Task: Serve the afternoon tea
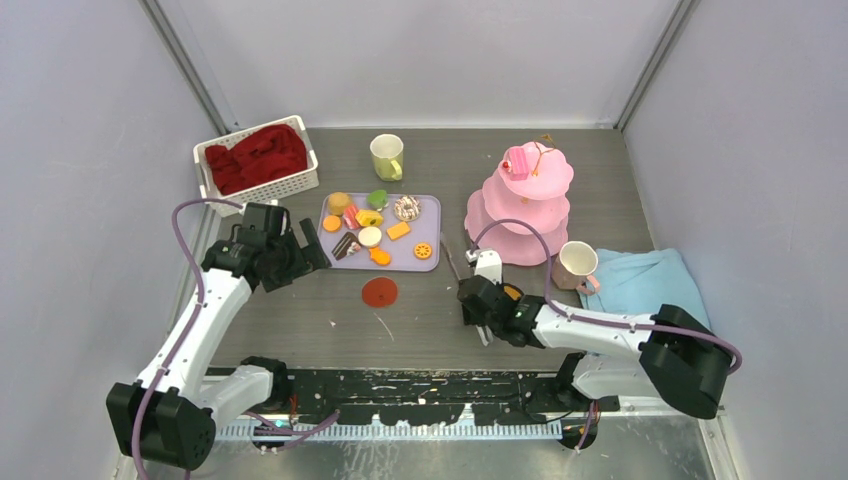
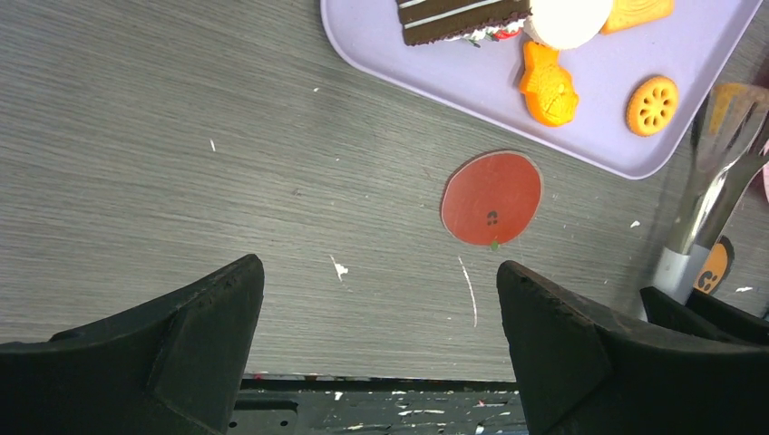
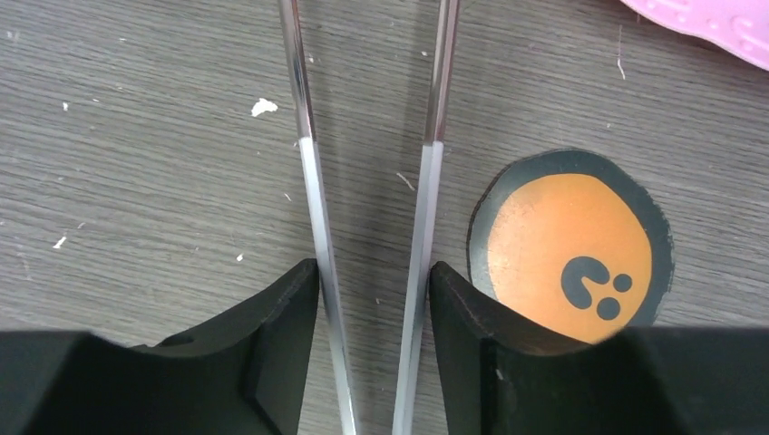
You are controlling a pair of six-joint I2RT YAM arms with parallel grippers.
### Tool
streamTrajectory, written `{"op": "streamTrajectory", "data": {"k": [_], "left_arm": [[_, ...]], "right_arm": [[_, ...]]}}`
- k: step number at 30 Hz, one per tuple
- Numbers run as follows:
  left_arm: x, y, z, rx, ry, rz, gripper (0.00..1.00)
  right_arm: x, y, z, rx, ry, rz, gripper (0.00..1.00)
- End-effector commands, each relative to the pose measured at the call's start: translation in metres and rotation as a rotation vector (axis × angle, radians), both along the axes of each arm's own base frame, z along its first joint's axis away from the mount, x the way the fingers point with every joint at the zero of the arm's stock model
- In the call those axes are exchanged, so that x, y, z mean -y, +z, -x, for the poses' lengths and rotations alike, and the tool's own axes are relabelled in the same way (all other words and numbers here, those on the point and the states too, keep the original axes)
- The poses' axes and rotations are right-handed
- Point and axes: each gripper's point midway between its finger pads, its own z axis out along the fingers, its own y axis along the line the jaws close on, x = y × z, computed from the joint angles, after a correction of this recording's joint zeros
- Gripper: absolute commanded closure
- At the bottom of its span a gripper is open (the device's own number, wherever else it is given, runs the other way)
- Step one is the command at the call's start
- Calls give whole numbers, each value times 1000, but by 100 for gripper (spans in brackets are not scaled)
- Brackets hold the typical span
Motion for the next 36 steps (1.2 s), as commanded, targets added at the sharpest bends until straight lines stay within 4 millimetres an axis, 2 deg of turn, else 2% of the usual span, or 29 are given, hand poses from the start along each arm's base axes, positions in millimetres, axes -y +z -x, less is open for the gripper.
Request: {"op": "streamTrajectory", "data": {"k": [1,9,17,22,25,27,30,33,36], "left_arm": [[6,8,-12,56,-6,24,1],[6,7,-12,56,-5,24,1],[6,6,-12,56,-6,24,1],[6,7,-12,58,-6,25,1],[5,7,-12,59,-6,23,1],[5,6,-12,58,-8,22,1],[5,6,-12,56,-6,22,1],[5,7,-11,59,-9,22,1],[4,8,-11,61,-7,15,1]], "right_arm": [[-11,11,-16,93,-63,-81,43],[-11,13,-22,143,-64,-67,27],[-19,1,-23,127,-69,-66,26],[-21,-11,-22,118,-92,-10,30],[-18,-14,-23,127,-116,0,37],[-15,-14,-23,137,-125,1,45],[-13,-9,-25,155,-122,7,69],[-14,2,-24,159,-85,16,85],[-18,26,-21,158,-42,-10,93]]}}
